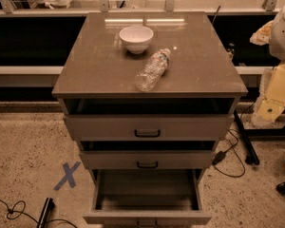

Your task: Place water bottle into bottom drawer

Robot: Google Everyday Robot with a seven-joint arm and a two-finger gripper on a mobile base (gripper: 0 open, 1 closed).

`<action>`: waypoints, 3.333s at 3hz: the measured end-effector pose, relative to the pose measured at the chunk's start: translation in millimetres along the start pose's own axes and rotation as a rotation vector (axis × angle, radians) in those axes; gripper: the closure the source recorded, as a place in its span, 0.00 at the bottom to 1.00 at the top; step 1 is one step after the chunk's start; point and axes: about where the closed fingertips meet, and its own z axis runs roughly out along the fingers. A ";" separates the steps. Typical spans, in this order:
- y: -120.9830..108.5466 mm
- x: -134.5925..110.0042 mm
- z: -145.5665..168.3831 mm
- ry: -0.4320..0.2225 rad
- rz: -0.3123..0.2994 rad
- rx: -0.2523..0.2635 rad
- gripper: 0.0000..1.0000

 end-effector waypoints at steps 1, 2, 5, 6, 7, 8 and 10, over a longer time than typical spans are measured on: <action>-3.1 -0.7 1.7 0.005 -0.013 0.005 0.00; -34.2 -8.5 18.9 0.050 -0.139 0.055 0.00; -117.8 -38.3 64.8 0.025 -0.353 0.188 0.00; -119.0 -41.3 69.2 0.055 -0.410 0.184 0.00; -131.0 -63.6 81.7 -0.001 -0.523 0.170 0.00; -146.1 -95.5 97.9 -0.133 -0.682 0.124 0.00; -139.7 -137.8 169.5 -0.146 -1.196 -0.049 0.00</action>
Offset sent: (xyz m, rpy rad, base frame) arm 0.0881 0.0022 -0.0188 -0.2249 -0.1139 0.2396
